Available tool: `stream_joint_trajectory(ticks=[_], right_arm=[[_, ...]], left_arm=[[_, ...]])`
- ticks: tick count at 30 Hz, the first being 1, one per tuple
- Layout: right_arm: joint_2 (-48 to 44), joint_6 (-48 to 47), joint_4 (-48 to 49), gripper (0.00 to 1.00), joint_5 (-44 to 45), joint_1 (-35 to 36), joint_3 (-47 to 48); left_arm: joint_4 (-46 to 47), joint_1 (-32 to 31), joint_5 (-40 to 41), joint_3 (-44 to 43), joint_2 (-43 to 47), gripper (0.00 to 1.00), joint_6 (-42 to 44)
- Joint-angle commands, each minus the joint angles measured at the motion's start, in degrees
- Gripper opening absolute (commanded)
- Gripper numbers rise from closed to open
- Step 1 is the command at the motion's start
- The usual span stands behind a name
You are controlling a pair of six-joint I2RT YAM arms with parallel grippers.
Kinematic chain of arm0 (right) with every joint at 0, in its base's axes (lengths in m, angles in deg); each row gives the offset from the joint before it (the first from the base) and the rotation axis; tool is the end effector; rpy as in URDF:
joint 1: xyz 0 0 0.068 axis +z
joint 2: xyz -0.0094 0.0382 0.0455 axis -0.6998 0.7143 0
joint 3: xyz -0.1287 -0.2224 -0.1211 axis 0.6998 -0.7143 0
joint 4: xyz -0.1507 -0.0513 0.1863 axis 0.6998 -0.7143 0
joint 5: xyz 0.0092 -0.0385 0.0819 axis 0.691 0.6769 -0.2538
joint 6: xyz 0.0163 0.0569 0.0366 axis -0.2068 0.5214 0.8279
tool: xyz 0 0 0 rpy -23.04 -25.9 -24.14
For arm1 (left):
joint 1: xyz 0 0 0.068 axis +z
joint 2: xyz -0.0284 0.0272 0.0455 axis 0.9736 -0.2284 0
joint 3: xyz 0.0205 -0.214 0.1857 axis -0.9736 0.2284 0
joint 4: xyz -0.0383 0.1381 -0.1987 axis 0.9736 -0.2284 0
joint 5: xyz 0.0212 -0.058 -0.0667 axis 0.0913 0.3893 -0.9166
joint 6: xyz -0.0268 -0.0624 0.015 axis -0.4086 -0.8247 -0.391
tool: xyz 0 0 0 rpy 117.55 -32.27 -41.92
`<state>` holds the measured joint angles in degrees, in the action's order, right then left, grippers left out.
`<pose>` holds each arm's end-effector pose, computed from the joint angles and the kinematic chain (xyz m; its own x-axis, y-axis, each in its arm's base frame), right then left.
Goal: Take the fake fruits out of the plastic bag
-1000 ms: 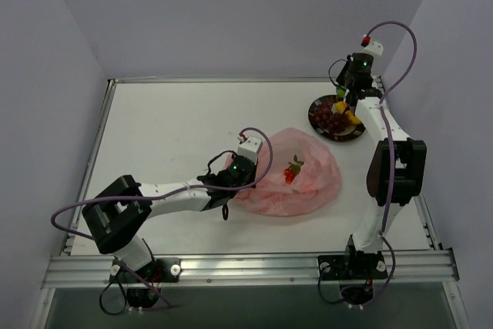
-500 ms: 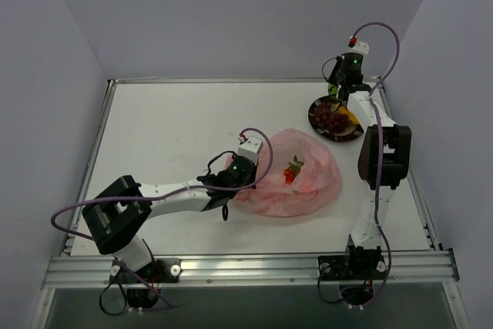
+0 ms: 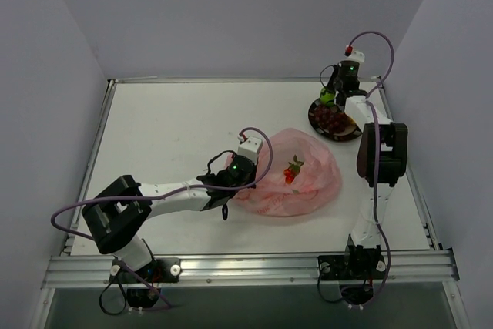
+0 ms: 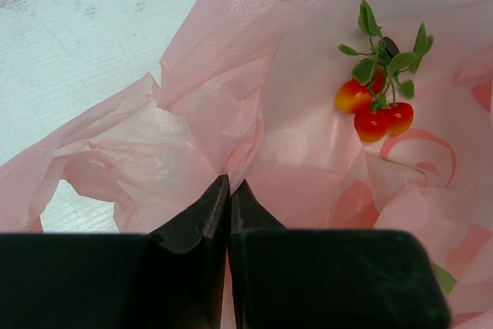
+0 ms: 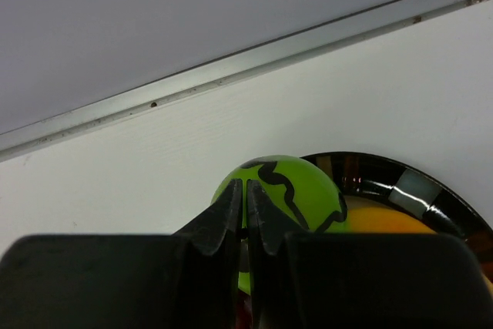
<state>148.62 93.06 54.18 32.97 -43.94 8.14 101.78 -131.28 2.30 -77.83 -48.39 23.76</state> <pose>0.5258 0.0024 0.2685 -0.1782 0.2576 -0.9497 0.0716 0.9660 0.2486 0.2131 -0.2745 0.2230 -0.5070 -0.0090 -0.8619 0.4867 0.8223 -0.2949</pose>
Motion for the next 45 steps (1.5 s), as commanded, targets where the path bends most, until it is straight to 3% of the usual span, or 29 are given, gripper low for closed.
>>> stream_joint_trajectory(ticks=[1,11,15,25,31,36,43,45], right_arm=[[-2.9,1.4,2.5,0.02,-1.2,0.4,-2.7],[-8.4,2.6,4.4,0.08,-0.6,0.4,-8.2],[-8.7,2.6,4.9,0.27,-0.4,0.4,-9.9],[-10.9,3.8,4.2,0.6,0.2,0.4,-11.1],[-13.7,4.0,2.6,0.63,0.5,0.3,-10.9],[-18.0,5.4,1.7,0.77,2.1,0.2,-12.6],[-30.5,9.6,2.4,0.77,1.3,0.7,-21.2],[-36.7,10.7,3.7,0.71,1.0,2.6,-26.0]], left_arm=[[0.7,0.5,-0.2,-1.8,2.1,0.02,0.0],[1.2,0.4,-0.9,-1.5,2.8,0.02,-0.5],[1.6,0.3,-1.0,-1.6,3.0,0.02,-0.5],[2.0,0.0,-1.2,-3.1,3.5,0.02,0.0],[2.3,-0.5,-1.2,-3.4,3.4,0.02,0.2],[2.1,-0.5,-0.8,-3.2,4.0,0.02,0.4],[3.0,-0.9,-1.1,-3.5,3.4,0.02,0.3],[3.4,-1.2,-1.5,-4.0,2.6,0.02,0.2]])
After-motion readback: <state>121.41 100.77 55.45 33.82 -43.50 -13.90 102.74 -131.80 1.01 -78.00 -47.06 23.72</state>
